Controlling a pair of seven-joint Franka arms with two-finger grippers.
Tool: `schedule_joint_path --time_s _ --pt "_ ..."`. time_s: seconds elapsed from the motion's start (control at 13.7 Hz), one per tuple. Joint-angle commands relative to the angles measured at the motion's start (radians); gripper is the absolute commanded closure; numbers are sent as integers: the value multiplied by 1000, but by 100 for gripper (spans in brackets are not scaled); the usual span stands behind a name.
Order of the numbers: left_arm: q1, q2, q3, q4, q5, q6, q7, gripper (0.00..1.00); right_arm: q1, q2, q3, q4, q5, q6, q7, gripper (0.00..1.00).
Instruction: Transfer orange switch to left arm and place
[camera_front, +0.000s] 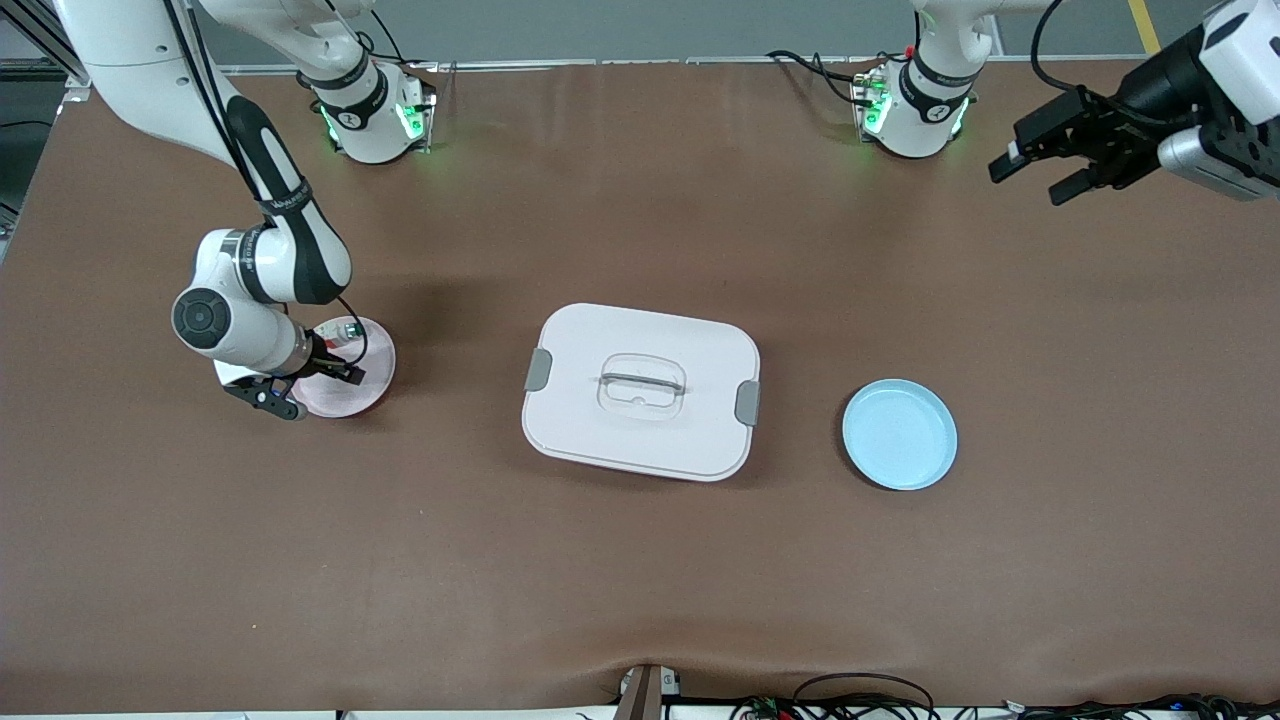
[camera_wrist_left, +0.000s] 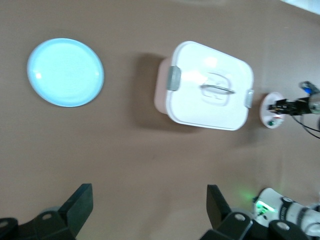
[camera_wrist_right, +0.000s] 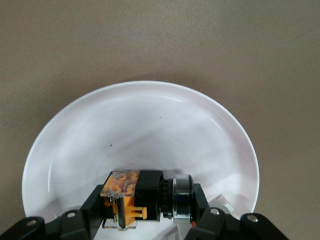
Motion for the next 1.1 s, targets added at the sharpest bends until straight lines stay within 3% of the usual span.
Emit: schedule_joint_path --time_s 0.0,0.15,0.29,0.44,0.66,1.02 --pt "11 -80 -2 -141 -149 48 102 0 5 -13 -2 38 -3 -76 34 100" --pt "8 -83 -11 -165 -241 48 111 0 1 -17 -2 81 11 -150 43 100" --pt "6 -87 -68 -193 -299 101 115 0 8 -20 -1 96 16 -169 90 100" --pt "8 -93 -149 -227 -403 193 115 0 29 -24 8 130 28 -214 164 100" --pt "9 -87 -305 -254 -503 345 102 0 69 -27 8 257 81 -386 242 100" --pt "0 -38 -373 -247 -654 357 93 0 95 -27 10 455 209 -622 360 100"
